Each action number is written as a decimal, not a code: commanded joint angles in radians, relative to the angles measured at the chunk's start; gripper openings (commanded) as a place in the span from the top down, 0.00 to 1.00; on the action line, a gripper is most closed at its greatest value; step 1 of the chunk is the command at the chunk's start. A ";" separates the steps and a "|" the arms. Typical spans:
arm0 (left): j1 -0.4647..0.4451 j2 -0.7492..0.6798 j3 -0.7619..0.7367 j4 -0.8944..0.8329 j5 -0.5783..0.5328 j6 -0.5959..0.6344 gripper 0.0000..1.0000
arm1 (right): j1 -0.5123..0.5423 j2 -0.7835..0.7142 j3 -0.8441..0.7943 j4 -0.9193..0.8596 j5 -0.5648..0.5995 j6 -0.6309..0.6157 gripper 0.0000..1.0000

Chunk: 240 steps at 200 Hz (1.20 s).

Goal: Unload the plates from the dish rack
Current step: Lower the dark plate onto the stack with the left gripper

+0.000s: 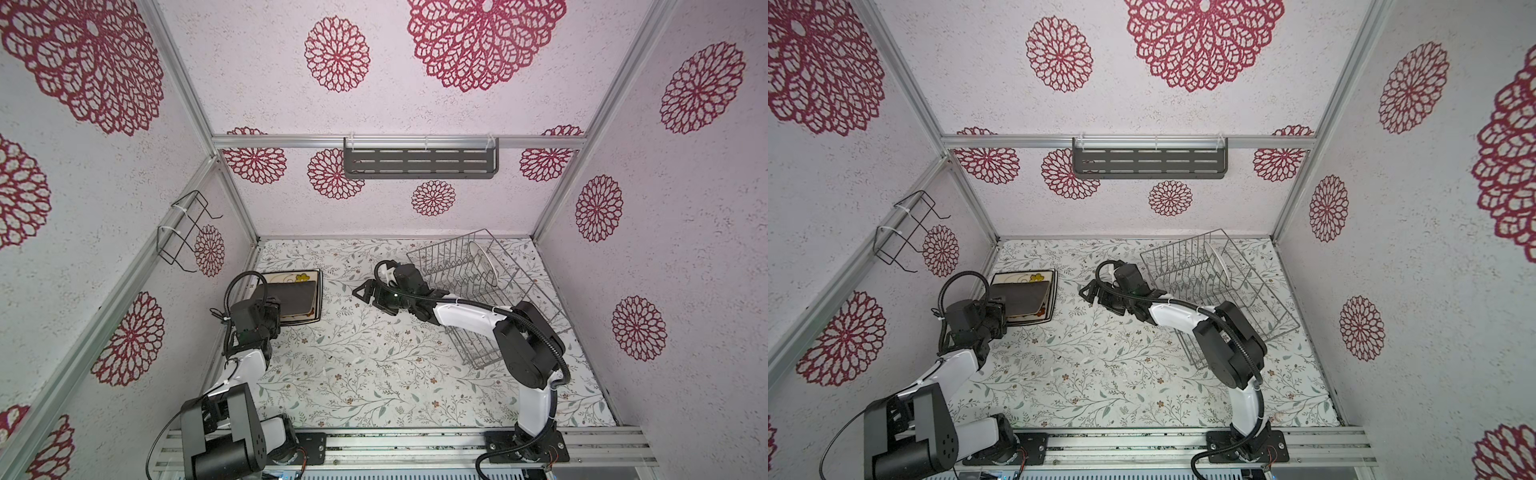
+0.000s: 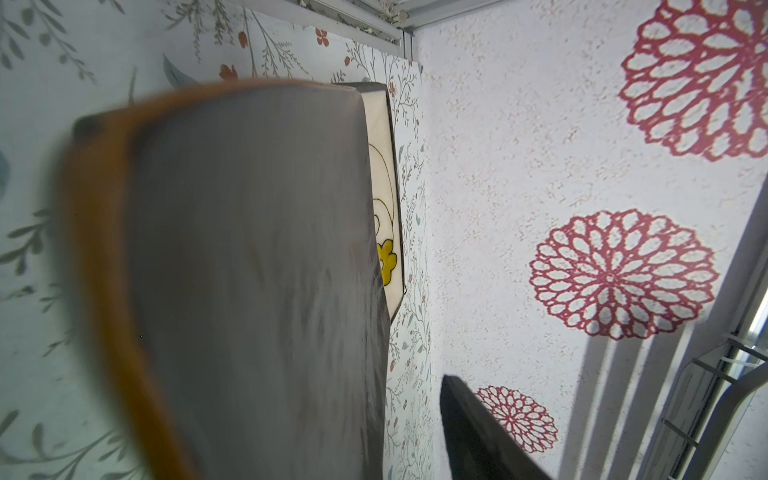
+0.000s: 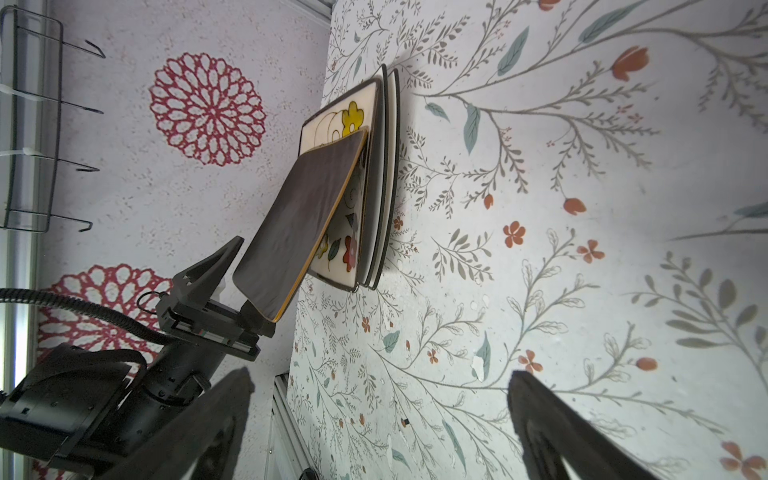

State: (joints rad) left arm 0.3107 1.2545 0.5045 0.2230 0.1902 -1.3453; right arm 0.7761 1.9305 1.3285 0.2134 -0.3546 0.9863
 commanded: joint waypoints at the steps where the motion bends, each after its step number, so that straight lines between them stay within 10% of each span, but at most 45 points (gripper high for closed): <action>1: 0.004 0.009 0.039 0.020 0.051 0.044 0.33 | 0.007 -0.070 -0.011 0.011 0.019 -0.021 0.01; 240: -0.014 0.107 0.200 -0.242 0.050 0.164 0.05 | 0.006 -0.099 -0.005 -0.002 0.065 -0.038 0.01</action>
State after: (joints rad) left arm 0.3035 1.3945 0.6598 0.0082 0.2535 -1.2274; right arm 0.7788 1.8988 1.3231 0.2028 -0.3103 0.9684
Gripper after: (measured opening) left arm 0.932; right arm 0.989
